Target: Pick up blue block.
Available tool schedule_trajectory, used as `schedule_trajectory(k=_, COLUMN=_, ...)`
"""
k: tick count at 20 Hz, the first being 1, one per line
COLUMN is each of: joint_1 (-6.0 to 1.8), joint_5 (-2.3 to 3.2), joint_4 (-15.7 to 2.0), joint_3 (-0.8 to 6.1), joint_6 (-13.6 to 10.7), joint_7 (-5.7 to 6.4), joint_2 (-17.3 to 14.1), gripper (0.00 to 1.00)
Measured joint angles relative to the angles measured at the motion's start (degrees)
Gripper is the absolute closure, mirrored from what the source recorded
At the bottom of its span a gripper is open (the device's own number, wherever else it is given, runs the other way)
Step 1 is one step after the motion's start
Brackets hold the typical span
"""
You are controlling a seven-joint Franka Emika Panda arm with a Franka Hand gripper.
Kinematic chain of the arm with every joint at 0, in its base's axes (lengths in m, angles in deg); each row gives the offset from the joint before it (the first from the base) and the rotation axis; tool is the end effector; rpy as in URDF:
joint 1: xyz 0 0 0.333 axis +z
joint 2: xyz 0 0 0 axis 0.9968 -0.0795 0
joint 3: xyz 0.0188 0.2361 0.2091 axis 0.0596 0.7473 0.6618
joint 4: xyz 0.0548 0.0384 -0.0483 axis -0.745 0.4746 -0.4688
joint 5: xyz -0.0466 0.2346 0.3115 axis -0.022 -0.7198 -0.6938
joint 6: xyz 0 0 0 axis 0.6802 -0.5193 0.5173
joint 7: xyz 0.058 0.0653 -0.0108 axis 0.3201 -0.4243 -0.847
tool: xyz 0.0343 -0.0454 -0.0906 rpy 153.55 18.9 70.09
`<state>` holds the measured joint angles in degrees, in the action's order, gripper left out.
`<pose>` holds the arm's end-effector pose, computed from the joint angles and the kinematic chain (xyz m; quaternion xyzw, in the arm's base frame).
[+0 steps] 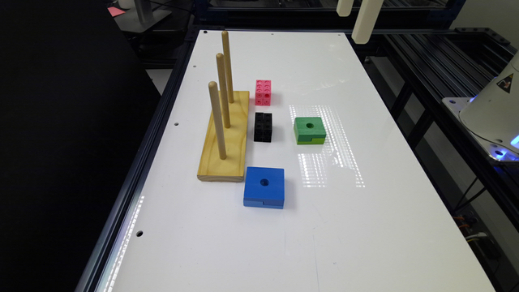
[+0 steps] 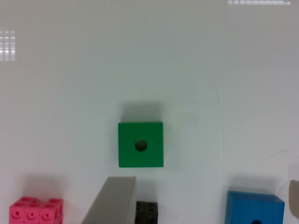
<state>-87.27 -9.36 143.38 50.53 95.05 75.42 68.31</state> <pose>0.4294 0.0803 0.4284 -0.9272 0.3741 -0.0170 0.0048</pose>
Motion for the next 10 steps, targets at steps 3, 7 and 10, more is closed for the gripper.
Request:
schedule_trajectory(k=3, joint_1=0.00, joint_5=0.00, joint_4=-0.53, joint_3=0.14, joint_6=0.05, joint_7=0.19, joint_2=-0.56, gripper=0.00)
schedule_trajectory(k=7, joint_1=0.01, joint_5=-0.02, joint_4=-2.36, joint_3=1.08, joint_6=0.09, joint_7=1.15, joint_2=-2.31, gripper=0.00)
schedule_trajectory(k=10, joint_1=0.01, joint_5=-0.03, joint_4=-4.29, joint_3=2.38, joint_6=0.16, joint_7=2.55, joint_2=-4.19, gripper=0.00)
